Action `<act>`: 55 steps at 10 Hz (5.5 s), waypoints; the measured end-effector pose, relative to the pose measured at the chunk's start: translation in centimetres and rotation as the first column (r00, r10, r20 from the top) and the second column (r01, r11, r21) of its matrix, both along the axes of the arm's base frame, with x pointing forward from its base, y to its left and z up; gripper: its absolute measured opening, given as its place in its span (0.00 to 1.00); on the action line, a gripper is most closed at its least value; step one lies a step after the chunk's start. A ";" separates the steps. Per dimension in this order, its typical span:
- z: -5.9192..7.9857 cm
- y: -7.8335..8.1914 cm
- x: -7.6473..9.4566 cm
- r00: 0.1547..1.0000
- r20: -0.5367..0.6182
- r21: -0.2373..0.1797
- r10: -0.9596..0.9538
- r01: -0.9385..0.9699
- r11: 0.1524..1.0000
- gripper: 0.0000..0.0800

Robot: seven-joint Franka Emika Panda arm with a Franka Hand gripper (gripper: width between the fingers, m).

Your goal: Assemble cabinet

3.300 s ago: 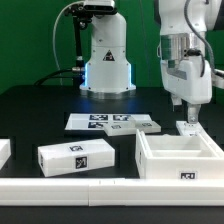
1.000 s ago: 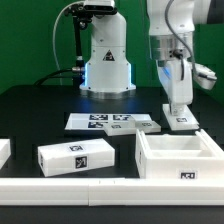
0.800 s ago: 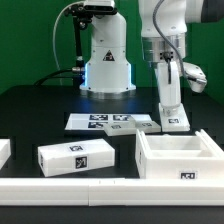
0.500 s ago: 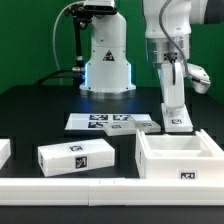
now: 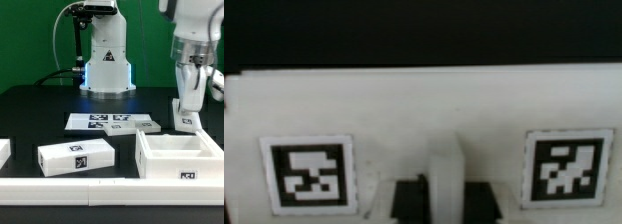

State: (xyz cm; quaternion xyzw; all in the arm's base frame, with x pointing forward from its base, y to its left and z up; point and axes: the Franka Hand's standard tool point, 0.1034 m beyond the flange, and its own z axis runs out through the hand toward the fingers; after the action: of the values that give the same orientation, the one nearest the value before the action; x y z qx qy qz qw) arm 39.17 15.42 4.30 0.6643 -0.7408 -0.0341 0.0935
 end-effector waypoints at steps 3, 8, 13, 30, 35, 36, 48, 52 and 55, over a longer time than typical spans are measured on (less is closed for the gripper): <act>-0.2 1.1 -0.1 0.992 -0.035 -0.022 0.123 -0.124 0.992 0.08; 1.5 0.1 2.0 0.971 0.138 -0.010 0.196 -0.197 0.980 0.08; 2.5 -3.2 3.8 0.966 0.246 0.031 0.084 -0.094 0.995 0.08; 1.7 -5.5 7.8 0.957 0.271 0.016 0.105 -0.114 0.993 0.08; 1.8 -5.5 8.7 0.959 0.263 0.021 0.104 -0.114 0.993 0.08; 1.8 -5.8 9.3 0.958 0.269 0.018 0.100 -0.108 0.994 0.08; 1.9 -5.4 18.0 0.937 0.324 -0.050 0.132 -0.122 0.991 0.08; 2.0 -5.5 18.2 0.935 0.329 -0.053 0.130 -0.120 0.991 0.08; 2.1 -5.9 19.6 0.931 0.344 -0.060 0.125 -0.111 0.992 0.08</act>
Offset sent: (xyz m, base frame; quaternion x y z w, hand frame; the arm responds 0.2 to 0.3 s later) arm 0.0439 -0.0555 0.0407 0.1190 0.0902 -0.1008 0.9836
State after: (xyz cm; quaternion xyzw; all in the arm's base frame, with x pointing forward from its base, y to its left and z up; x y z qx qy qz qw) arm 58.76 9.47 6.42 0.7011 -0.7051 0.1039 -0.0235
